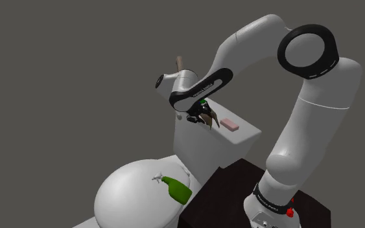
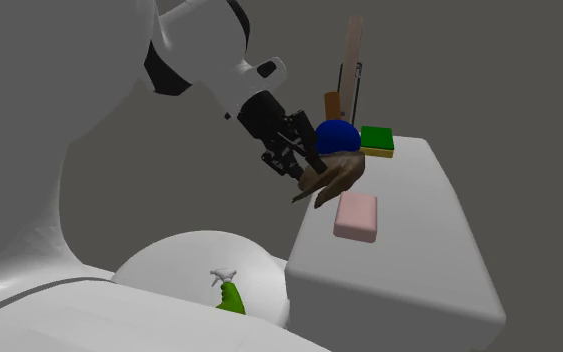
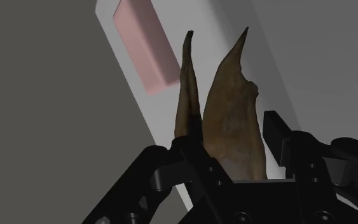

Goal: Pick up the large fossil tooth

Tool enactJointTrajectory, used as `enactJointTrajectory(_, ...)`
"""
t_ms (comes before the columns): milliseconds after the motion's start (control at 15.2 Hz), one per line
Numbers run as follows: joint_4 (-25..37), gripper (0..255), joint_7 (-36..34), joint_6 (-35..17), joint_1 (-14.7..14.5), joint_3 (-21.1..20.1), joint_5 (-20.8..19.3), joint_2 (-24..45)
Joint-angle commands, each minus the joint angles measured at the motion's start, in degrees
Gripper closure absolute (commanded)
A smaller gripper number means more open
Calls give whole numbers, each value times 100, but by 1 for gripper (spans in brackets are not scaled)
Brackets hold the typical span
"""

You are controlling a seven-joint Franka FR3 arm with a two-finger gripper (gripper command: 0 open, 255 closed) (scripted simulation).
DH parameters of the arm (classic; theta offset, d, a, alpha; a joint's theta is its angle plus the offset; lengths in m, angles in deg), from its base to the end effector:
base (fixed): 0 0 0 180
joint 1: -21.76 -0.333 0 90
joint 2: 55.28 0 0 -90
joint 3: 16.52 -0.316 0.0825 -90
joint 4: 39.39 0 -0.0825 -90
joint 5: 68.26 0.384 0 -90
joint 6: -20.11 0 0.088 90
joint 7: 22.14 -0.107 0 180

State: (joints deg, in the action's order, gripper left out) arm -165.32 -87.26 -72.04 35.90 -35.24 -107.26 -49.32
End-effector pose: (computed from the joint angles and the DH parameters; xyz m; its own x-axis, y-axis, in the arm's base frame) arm 0.4742 -0.0279 0.3228 0.7541 -0.6429 0.1340 -0.4892 -0.4137 0.7678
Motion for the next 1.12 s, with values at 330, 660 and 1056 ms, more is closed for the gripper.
enactJointTrajectory(330,112,255,217,241,3,-11,87,-186)
enactJointTrajectory(660,248,255,447,494,-2,-21,148,-402)
enactJointTrajectory(1056,419,255,681,762,-8,-29,191,-595)
